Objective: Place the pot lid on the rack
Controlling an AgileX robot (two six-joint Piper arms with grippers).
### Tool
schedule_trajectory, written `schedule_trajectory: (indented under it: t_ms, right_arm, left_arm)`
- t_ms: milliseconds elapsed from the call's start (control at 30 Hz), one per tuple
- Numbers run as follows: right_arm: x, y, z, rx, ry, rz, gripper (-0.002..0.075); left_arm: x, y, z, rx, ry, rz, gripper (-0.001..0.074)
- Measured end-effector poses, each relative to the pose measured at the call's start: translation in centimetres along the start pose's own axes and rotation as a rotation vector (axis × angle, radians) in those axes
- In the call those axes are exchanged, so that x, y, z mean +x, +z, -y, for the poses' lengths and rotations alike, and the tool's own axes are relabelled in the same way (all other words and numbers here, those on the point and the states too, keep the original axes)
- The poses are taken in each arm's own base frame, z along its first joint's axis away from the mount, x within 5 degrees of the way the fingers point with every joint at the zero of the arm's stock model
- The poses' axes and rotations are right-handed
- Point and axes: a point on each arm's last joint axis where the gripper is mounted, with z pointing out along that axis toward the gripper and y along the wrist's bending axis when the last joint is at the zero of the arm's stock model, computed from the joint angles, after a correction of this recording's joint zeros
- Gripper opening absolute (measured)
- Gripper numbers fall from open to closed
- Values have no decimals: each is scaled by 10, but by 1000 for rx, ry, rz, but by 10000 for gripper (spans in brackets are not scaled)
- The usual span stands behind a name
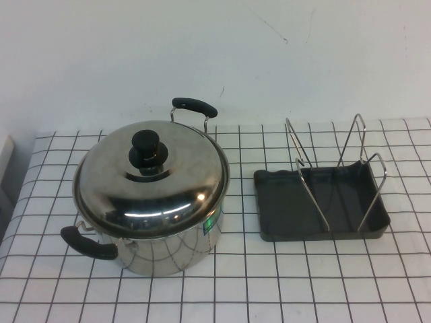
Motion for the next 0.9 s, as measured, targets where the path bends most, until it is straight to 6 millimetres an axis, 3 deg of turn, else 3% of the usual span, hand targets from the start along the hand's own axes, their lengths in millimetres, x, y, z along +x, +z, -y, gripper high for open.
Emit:
schedule_trajectory:
  t_ms: [233,333,500,667,900]
  right_arm:
    - [-1,8,5,-1,13,-296,-3]
    - [6,16,5,-14,13,-438,-3]
    - [22,28,0,-75,-30,-612,-3]
    - [34,35,-7,-165,-44,-723,-3]
    - [38,42,-12,-239,-93,-734,-3]
  left_arm:
    - [2,0,-3,-36,-121,-14,-2]
    - [13,0,-1,-33,-92,-201,-2]
    - [5,9,15,14,-55,-502,-2]
    - [0,30,27,27,-13,-817,-2]
    - [9,75,35,48,24,-1007,-2]
